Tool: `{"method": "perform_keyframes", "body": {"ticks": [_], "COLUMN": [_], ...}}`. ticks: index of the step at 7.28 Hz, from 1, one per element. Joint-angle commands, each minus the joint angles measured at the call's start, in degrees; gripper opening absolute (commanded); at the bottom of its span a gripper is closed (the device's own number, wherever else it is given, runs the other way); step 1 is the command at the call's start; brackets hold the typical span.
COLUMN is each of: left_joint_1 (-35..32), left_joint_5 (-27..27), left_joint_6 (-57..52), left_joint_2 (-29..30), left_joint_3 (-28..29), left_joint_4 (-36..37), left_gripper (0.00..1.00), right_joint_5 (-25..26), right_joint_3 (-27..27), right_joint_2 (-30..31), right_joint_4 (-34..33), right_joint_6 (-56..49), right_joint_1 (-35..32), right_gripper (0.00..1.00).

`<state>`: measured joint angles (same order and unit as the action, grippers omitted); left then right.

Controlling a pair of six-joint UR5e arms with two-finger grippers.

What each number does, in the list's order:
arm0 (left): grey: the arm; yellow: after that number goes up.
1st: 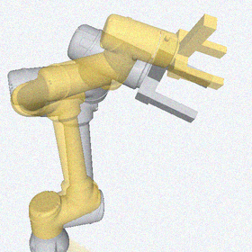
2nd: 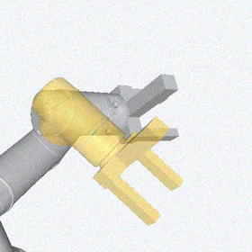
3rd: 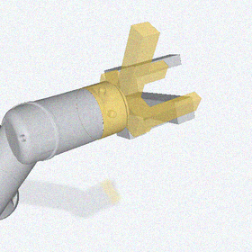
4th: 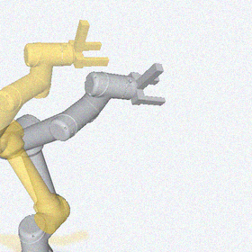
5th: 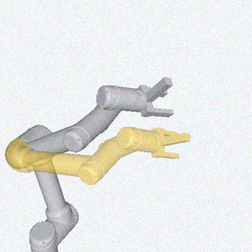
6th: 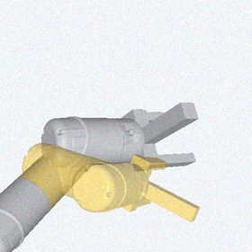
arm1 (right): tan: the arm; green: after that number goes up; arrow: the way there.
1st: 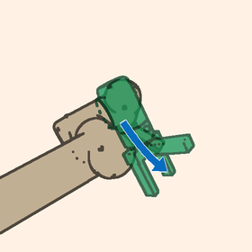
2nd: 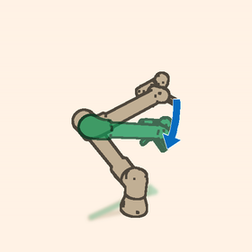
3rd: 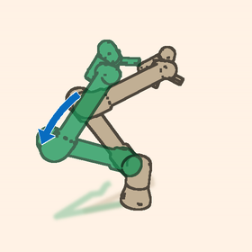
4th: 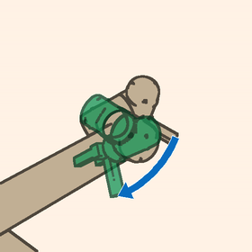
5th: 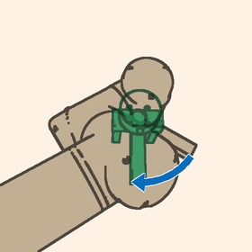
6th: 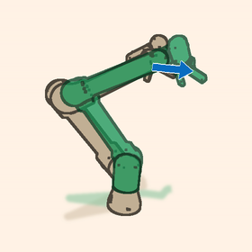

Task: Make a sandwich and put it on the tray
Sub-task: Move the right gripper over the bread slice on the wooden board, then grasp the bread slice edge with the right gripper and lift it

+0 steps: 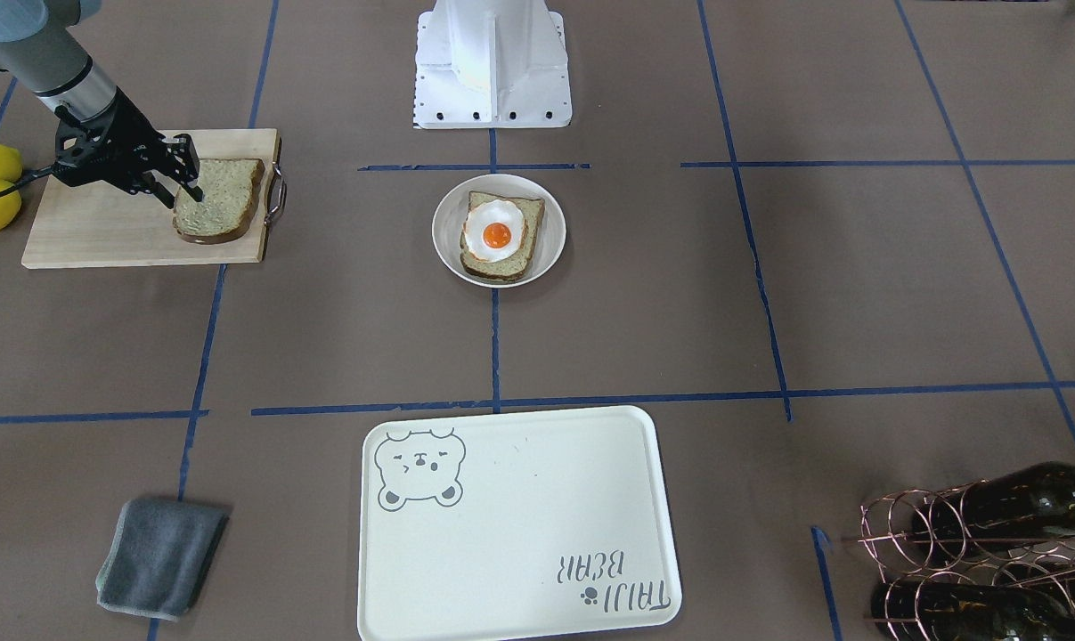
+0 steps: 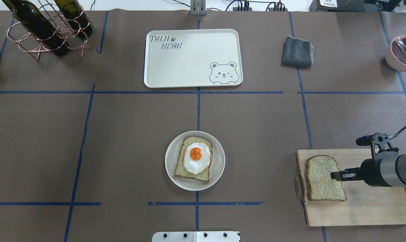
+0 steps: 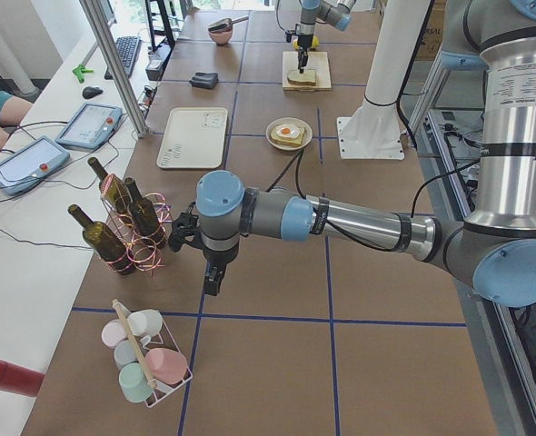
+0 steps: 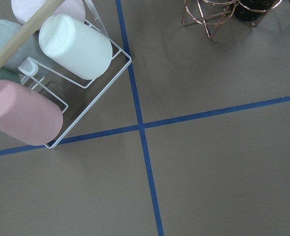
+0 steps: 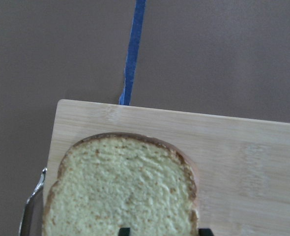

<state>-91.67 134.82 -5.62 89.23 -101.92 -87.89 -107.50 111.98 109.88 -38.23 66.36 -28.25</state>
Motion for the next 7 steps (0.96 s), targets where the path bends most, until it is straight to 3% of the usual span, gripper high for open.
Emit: {"method": "perform_keyframes", "body": {"ticks": [1, 4, 7], "left_joint_1": [-0.09, -0.18, -0.18], "left_joint_5": [0.00, 0.00, 0.00], "left_joint_6": [0.00, 0.00, 0.00], "left_joint_2": [-0.02, -0.19, -0.19], "left_joint_3": [-0.03, -0.73, -0.74], "left_joint_4": [0.00, 0.00, 0.00], "left_gripper": [1.00, 1.00, 1.00], "right_joint_5": [-0.08, -1.56, -4.82], "right_joint_3": [0.17, 1.30, 6.83], "right_joint_2": [0.07, 0.16, 0.60], "right_joint_4": [0.09, 0.18, 0.27], "right_joint_6": [-0.09, -0.09, 0.52], "right_joint_1": [-0.05, -0.22, -0.75], "right_gripper": [0.00, 0.00, 0.00]}}
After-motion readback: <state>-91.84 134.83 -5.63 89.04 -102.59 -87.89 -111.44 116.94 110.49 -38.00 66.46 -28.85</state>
